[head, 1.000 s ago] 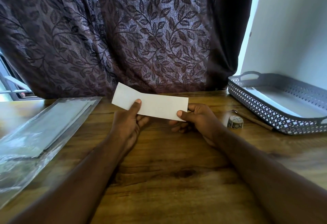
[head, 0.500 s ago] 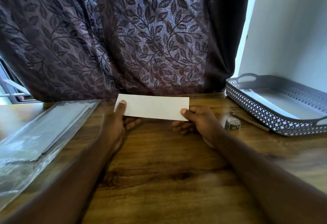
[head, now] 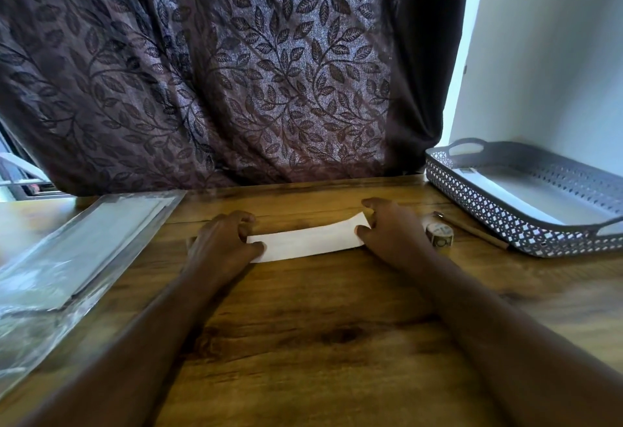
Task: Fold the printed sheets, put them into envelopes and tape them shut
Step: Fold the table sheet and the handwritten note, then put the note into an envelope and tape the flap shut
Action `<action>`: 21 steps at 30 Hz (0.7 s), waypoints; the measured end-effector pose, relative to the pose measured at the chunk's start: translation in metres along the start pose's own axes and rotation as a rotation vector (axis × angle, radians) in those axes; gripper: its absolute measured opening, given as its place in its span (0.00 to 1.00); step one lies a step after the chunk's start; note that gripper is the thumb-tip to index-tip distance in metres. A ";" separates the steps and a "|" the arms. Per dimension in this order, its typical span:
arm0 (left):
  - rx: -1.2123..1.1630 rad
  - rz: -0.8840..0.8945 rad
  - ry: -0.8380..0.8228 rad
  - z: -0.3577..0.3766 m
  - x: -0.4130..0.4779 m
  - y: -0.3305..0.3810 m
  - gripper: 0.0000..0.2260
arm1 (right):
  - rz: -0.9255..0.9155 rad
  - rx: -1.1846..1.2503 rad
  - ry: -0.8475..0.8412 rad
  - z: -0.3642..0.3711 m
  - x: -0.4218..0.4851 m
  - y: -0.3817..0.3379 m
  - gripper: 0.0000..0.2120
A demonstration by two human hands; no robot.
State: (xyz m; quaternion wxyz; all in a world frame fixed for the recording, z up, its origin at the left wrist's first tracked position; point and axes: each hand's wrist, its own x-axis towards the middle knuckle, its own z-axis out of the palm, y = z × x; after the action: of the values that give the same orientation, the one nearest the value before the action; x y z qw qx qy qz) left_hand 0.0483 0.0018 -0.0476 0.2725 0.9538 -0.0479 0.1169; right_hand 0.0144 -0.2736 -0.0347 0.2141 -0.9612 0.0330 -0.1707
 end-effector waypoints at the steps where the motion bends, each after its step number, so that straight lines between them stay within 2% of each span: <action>1: 0.005 0.003 -0.005 0.001 0.000 -0.001 0.21 | -0.016 -0.039 -0.002 0.001 0.000 0.000 0.26; 3: -0.008 0.010 -0.013 0.002 0.001 -0.003 0.17 | -0.030 -0.081 -0.016 0.002 -0.001 0.000 0.27; 6: -0.033 0.072 0.041 0.003 0.000 -0.006 0.11 | -0.042 -0.049 0.015 0.003 -0.002 -0.001 0.19; 11: 0.093 0.236 0.093 0.011 -0.001 -0.004 0.12 | -0.161 0.029 0.076 0.006 -0.007 -0.010 0.10; 17: 0.107 0.251 0.096 0.008 -0.010 -0.006 0.14 | -0.373 0.011 -0.060 0.017 -0.020 -0.040 0.10; 21: 0.119 0.267 0.053 0.004 -0.027 -0.005 0.16 | -0.419 0.066 -0.109 0.024 -0.035 -0.065 0.11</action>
State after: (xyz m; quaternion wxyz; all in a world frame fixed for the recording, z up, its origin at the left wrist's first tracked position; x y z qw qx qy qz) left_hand 0.0238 0.0046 -0.0596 0.1987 0.9500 -0.1601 0.1802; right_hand -0.0104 -0.2005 -0.0388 0.2066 -0.9474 -0.1847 -0.1604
